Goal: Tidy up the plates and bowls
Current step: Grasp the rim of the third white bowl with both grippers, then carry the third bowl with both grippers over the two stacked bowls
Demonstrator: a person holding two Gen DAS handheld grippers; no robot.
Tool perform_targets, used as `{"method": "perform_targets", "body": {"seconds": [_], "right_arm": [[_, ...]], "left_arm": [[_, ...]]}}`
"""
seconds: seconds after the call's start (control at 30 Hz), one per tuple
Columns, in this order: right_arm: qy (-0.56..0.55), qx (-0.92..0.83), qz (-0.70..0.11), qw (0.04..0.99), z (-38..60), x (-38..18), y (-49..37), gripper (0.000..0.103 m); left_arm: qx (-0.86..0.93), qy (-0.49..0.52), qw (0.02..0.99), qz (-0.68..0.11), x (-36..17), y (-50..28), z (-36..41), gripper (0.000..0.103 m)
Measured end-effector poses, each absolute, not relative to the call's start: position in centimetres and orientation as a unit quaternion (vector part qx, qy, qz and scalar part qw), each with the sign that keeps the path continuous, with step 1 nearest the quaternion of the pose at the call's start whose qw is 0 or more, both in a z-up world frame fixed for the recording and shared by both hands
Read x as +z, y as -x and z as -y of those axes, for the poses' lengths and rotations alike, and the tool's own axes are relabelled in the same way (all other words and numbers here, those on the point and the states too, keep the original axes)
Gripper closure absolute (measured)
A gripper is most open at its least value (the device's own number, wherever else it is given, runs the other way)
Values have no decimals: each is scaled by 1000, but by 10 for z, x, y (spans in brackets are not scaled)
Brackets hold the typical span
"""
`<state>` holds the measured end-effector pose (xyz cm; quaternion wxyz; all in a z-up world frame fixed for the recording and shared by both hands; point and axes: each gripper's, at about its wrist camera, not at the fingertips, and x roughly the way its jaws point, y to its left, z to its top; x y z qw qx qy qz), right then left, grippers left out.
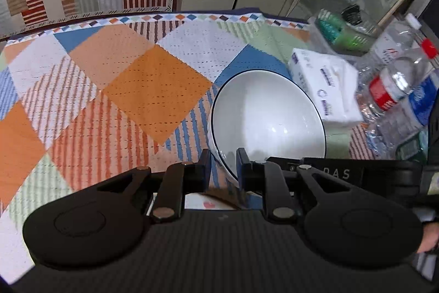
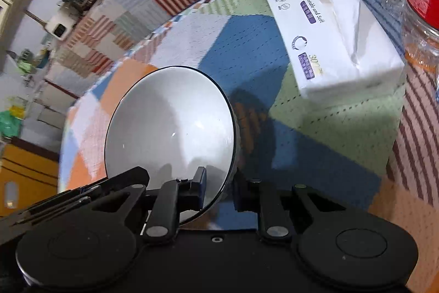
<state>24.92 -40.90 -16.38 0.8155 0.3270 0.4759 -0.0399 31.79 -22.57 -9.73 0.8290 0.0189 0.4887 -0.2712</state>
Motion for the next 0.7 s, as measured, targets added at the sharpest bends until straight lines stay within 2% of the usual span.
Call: {"method": "perform_targets", "body": {"seconds": [0.17, 0.4, 0.7], "right_arm": [[-319, -23, -468, 824, 400, -141, -224, 80], [-336, -18, -440, 833, 387, -121, -177, 80], [-278, -6, -415, 866, 361, -81, -106, 80]], "left_arm": [[-270, 4, 818, -508, -78, -295, 209, 86], [-268, 0, 832, -485, -50, -246, 195, 86], [-286, -6, 823, -492, -18, -177, 171, 86]]}}
